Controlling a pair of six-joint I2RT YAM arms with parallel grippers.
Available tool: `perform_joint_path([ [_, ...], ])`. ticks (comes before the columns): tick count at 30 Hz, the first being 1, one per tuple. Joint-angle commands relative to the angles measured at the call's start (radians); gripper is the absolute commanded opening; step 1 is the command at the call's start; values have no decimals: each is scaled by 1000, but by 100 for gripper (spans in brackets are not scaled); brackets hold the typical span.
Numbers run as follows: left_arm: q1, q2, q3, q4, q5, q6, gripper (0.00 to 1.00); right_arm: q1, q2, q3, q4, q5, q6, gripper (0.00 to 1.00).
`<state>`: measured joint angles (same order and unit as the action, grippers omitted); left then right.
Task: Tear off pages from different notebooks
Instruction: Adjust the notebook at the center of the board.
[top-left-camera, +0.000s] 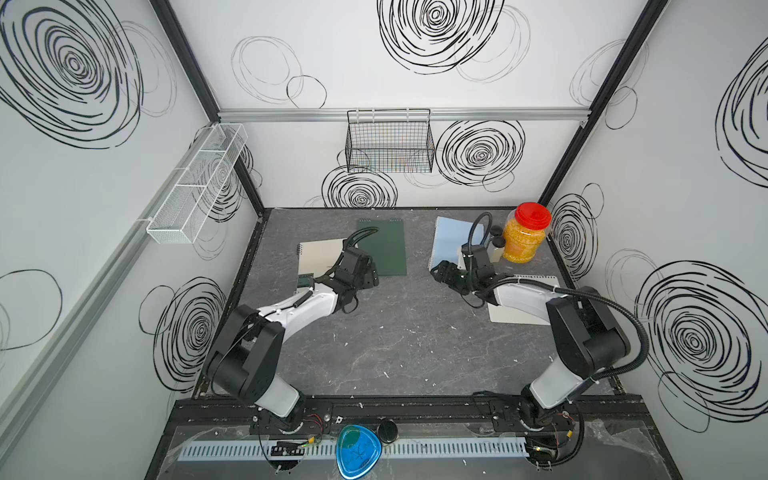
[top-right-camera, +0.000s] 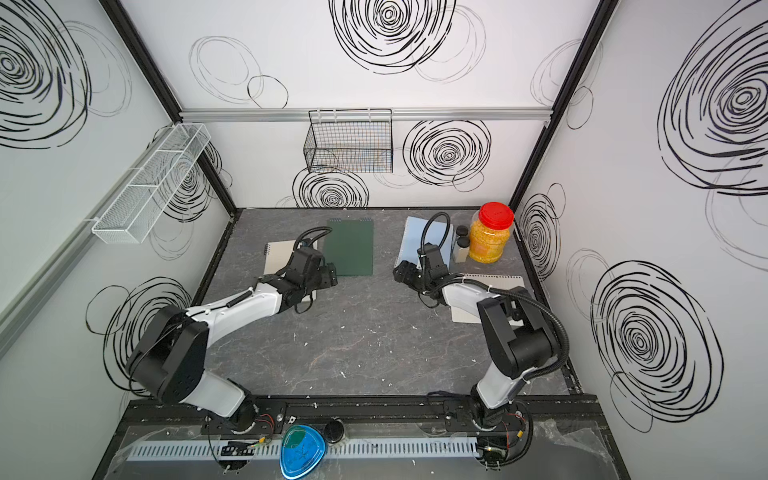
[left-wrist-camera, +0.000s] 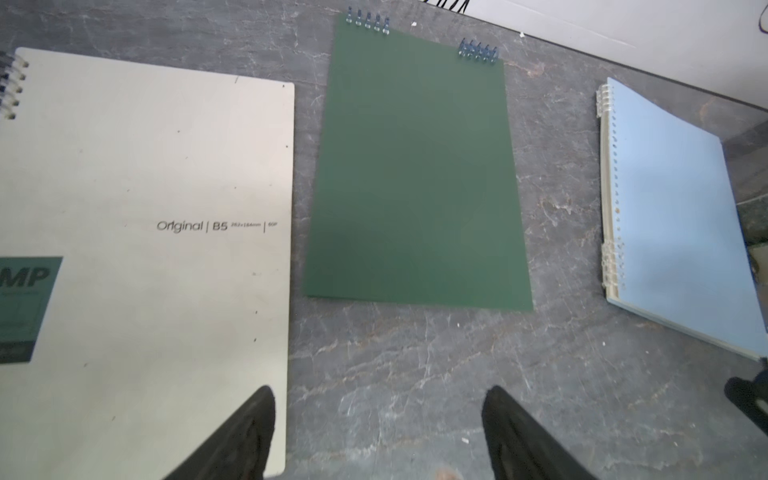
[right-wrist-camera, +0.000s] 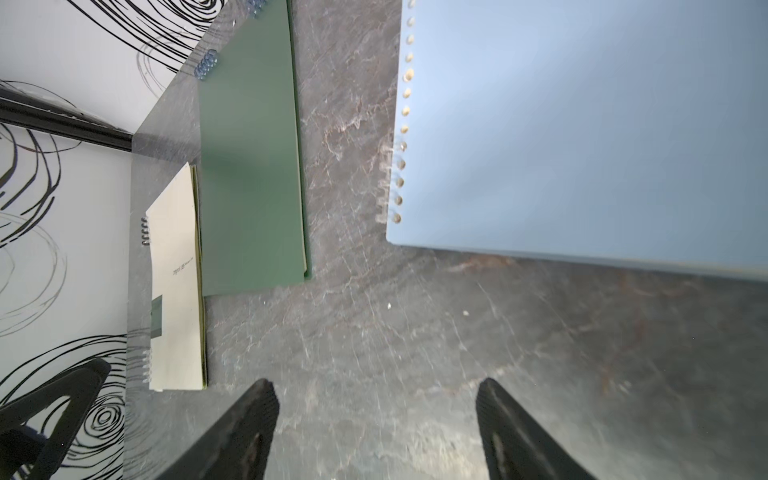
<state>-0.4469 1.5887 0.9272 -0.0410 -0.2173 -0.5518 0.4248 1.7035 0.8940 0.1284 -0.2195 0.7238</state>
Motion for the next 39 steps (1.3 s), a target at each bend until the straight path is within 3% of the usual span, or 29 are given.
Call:
perform_joint_path([
  [1, 27, 73, 82, 21, 24, 44, 81, 13, 67, 75, 7, 25, -25, 78],
  [11, 78, 325, 301, -28, 76, 60, 80, 20, 348, 334, -24, 13, -62, 78],
  [16, 85, 428, 401, -90, -5, 61, 78, 35, 430, 411, -33, -16, -62, 77],
  [20, 94, 452, 411, -97, -1, 61, 78, 55, 457, 432, -45, -8, -63, 76],
  [26, 100, 428, 383, -89, -5, 69, 78, 45, 408, 338, -13, 64, -18, 75],
  [39, 122, 386, 337, -65, 29, 67, 78, -80, 214, 44, 137, 123, 57, 75],
])
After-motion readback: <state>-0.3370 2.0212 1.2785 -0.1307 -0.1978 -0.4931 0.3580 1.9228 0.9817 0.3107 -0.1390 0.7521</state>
